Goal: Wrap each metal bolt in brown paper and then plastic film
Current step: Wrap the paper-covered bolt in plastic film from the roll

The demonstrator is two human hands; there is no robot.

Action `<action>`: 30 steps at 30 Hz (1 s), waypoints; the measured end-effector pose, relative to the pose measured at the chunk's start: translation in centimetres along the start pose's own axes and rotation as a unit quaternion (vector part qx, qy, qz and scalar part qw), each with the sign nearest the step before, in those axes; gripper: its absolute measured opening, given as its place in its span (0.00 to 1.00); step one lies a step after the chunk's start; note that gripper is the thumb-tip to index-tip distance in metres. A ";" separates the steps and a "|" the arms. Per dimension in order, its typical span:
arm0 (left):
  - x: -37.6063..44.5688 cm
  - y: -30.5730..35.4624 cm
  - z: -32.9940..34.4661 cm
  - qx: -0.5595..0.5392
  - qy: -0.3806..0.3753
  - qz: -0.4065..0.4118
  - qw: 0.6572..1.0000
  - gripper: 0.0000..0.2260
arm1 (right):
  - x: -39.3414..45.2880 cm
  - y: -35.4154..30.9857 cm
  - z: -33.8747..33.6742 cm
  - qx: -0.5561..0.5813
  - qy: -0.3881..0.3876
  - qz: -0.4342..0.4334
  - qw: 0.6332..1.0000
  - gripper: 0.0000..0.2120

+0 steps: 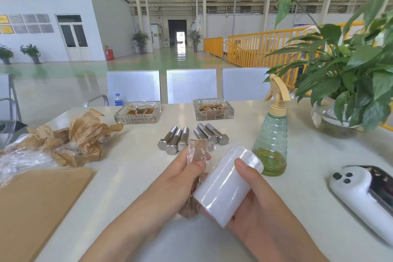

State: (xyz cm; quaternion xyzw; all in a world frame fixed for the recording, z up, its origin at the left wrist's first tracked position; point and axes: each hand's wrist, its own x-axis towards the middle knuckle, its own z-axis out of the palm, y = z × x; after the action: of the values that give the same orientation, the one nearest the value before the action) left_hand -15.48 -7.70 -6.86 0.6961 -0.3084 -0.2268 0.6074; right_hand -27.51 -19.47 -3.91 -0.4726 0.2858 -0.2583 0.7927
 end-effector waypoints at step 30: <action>-1.1 1.1 -2.5 0.025 -0.092 0.011 0.995 0.11 | 1.7 3.1 -3.2 0.108 -0.323 0.048 0.939 0.32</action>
State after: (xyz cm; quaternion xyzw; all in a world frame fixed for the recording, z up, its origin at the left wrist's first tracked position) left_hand -14.72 -5.20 -5.40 0.6839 -0.3763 -0.2754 0.5611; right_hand -28.12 -21.22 -8.32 -0.4279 0.0074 -0.0826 0.9000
